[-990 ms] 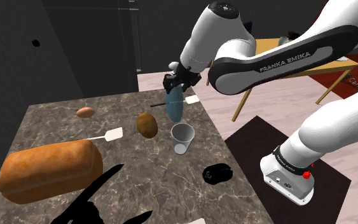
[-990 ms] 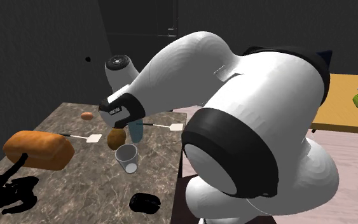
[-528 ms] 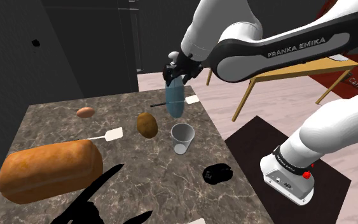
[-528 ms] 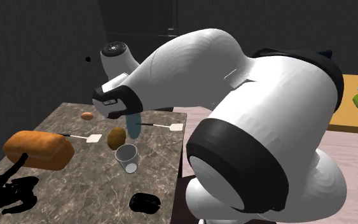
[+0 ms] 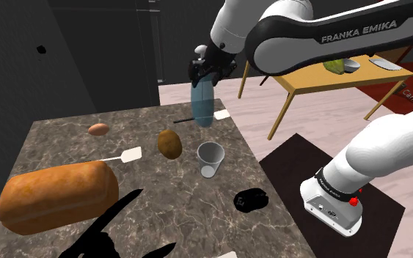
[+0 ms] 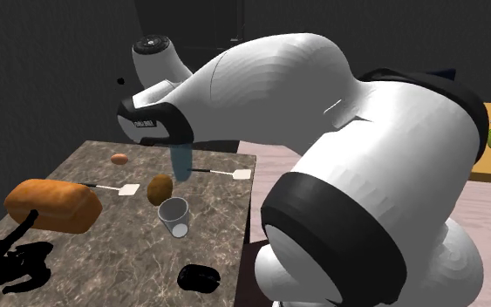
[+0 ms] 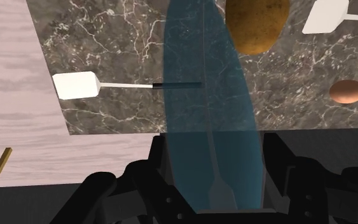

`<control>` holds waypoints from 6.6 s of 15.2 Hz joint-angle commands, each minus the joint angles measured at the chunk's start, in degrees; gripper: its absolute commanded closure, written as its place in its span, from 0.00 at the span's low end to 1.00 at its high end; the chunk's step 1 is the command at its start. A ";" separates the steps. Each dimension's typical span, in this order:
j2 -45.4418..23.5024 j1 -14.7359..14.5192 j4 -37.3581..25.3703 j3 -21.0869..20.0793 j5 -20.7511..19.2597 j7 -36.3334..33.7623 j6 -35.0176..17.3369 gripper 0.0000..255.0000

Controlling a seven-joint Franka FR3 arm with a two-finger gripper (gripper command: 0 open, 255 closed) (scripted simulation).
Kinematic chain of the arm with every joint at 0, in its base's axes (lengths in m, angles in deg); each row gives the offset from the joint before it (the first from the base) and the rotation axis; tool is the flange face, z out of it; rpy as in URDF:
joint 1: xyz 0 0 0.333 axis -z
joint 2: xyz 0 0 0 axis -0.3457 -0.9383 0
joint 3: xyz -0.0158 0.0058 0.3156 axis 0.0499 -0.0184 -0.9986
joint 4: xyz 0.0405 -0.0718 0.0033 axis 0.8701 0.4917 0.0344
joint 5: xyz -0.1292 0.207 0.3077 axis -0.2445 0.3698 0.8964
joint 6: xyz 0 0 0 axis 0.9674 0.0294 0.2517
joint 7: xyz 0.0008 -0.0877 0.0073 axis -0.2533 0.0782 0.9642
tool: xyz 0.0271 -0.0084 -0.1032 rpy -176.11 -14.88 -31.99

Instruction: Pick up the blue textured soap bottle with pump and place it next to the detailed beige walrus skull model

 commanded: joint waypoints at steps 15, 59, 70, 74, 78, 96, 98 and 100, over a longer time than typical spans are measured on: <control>1.87 -0.24 -10.65 2.48 0.67 2.19 12.37 1.00; -1.06 -1.45 -42.60 -11.49 -2.09 -14.62 41.83 1.00; -10.77 6.20 -56.41 -39.51 -10.87 -34.03 49.90 1.00; -12.23 15.33 -59.17 -52.51 -12.53 -37.61 51.10 1.00; -11.71 5.67 -53.44 -43.18 -12.27 -38.42 47.46 1.00; -3.79 -4.42 -33.48 -31.06 -5.61 -37.56 32.51 1.00; -3.40 -4.81 -31.69 -30.85 -5.32 -37.73 31.01 1.00; -3.08 -5.12 -29.96 -30.76 -5.09 -37.95 29.52 1.00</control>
